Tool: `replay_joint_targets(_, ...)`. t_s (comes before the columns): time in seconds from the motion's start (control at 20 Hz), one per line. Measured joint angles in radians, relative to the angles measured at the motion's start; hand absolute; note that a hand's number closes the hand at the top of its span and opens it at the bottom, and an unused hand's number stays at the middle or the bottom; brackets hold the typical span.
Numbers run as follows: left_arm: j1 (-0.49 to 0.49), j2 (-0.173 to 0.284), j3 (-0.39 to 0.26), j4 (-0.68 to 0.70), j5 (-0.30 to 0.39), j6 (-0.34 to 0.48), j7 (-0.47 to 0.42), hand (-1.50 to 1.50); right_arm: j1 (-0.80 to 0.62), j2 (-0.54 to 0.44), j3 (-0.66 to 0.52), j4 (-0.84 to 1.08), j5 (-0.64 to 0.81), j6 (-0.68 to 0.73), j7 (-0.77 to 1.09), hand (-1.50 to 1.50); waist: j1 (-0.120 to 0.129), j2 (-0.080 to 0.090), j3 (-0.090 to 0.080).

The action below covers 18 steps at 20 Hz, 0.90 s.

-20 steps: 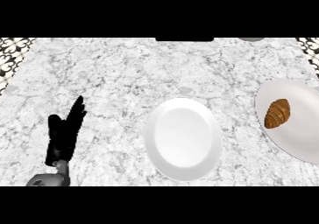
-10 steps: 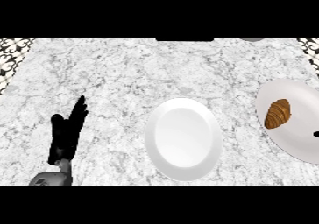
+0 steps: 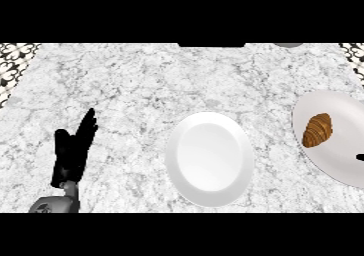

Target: Pick the croissant from the plate and place it in the plate

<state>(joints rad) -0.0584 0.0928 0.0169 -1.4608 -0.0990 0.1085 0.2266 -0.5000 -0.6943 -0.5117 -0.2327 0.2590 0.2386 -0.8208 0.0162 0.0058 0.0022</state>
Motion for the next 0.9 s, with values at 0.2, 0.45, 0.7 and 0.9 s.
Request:
replay_joint_targets(0.2,0.018,-0.003,-0.003,-0.013,-0.006,0.002,-0.008,0.0,0.009,-0.005,0.006,0.026,0.004,-0.033,-0.017,-1.5,0.003,0.001,0.001)
replay_joint_targets(0.45,0.032,-0.012,-0.007,0.004,-0.012,0.003,-0.04,0.0,0.025,-0.039,0.0,0.06,0.001,-0.044,-0.035,-1.5,0.006,0.003,0.002)
replay_joint_targets(0.7,0.006,-0.008,0.0,0.01,-0.007,-0.004,-0.021,0.0,0.046,-0.07,-0.004,0.082,-0.002,-0.041,-0.049,-1.5,0.007,0.005,0.002)
replay_joint_targets(0.9,0.017,-0.019,-0.015,-0.011,-0.013,0.0,-0.009,0.0,0.056,-0.09,-0.015,0.094,-0.01,-0.053,-0.054,-1.5,0.012,0.006,0.004)
